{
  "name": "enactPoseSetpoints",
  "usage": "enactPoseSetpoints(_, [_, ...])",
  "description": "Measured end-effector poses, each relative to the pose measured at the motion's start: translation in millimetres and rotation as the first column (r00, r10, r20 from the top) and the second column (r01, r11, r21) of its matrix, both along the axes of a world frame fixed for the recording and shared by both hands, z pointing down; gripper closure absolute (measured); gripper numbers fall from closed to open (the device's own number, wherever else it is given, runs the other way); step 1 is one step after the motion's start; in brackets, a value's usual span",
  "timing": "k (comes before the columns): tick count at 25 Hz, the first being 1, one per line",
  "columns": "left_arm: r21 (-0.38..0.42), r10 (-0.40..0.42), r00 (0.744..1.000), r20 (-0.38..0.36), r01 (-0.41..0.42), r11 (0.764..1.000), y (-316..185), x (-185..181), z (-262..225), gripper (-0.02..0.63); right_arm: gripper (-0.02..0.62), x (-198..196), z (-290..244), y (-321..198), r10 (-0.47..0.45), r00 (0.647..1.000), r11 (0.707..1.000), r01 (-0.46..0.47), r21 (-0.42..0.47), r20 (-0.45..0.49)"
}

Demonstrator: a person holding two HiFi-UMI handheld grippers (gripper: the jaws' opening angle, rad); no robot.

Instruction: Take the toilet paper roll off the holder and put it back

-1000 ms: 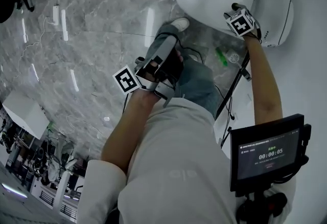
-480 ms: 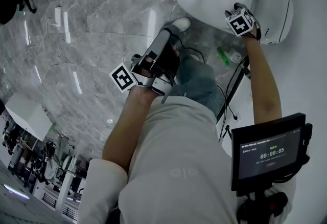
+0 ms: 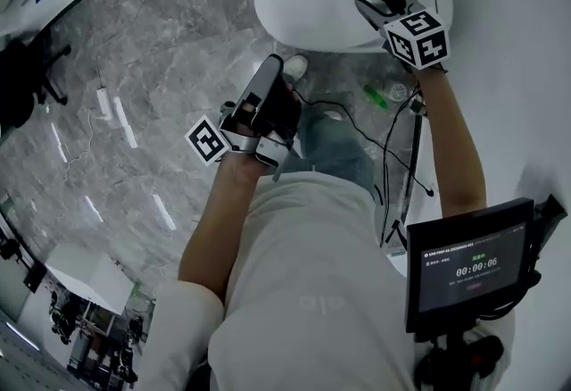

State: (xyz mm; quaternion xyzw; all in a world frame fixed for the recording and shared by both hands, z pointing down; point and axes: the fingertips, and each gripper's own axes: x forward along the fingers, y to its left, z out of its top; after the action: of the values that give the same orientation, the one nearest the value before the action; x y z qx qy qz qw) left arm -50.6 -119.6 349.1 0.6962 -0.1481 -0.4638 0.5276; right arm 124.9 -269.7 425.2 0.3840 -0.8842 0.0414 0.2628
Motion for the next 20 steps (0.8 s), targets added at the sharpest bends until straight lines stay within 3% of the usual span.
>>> enactPoseSetpoints(4, [-0.019, -0.007, 1.0, 0.025, 0.007, 1.0, 0, -10, 4, 0.6, 0.419, -45, -43, 24, -0.107, 0.979, 0.994, 0.101, 0.042, 0.176])
enactPoseSetpoints(9, [-0.01, -0.054, 0.999, 0.001, 0.054, 0.998, -2, -22, 4, 0.6, 0.419, -77, -103, 58, -0.247, 0.911, 0.968, 0.216, 0.127, 0.331])
enactPoseSetpoints(13, [-0.051, -0.089, 0.996, 0.018, 0.09, 0.995, 6, -43, 12, 0.6, 0.419, -89, -137, 89, -0.294, 0.827, 0.956, 0.247, 0.162, 0.478])
enactPoseSetpoints(20, [-0.069, -0.169, 0.985, 0.015, 0.17, 0.983, 20, -71, 27, 0.6, 0.419, -81, -182, 124, -0.358, 0.648, 0.932, 0.29, 0.217, 0.672])
